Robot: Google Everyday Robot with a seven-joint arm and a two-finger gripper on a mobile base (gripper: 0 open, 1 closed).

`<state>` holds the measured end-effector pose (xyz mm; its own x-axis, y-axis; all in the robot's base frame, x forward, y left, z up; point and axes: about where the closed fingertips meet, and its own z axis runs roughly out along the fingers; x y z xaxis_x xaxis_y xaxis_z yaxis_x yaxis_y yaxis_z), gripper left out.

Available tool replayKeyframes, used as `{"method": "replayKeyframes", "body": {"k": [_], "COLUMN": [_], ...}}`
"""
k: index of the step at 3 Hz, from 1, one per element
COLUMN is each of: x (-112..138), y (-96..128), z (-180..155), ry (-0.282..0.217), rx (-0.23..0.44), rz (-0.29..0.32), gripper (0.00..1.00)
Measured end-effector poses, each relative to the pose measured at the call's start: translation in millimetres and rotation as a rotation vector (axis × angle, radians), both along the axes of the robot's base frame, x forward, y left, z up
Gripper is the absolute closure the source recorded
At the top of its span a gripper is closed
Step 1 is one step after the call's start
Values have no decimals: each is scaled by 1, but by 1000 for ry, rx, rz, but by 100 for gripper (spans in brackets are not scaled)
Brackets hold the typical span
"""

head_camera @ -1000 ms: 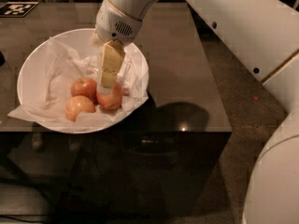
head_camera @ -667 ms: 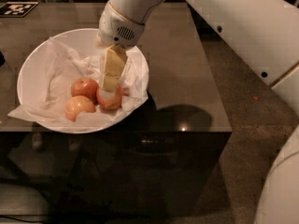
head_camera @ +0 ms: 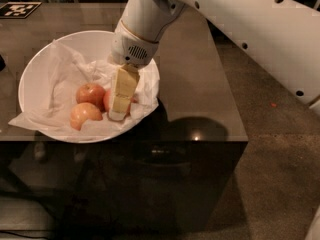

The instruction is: Pick apple from white bowl

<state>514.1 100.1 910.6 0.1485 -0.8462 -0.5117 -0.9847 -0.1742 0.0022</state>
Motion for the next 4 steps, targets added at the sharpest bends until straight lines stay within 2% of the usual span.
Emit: {"method": "replayKeyframes", "body": {"k": [1,3,4], "x": [0,0,0], "y": [0,0,0], "z": [0,0,0], "ry": [1,1,1], "rx": [-1,-1,-1], "rz": [0,0,1], "gripper": [19,66,65]}}
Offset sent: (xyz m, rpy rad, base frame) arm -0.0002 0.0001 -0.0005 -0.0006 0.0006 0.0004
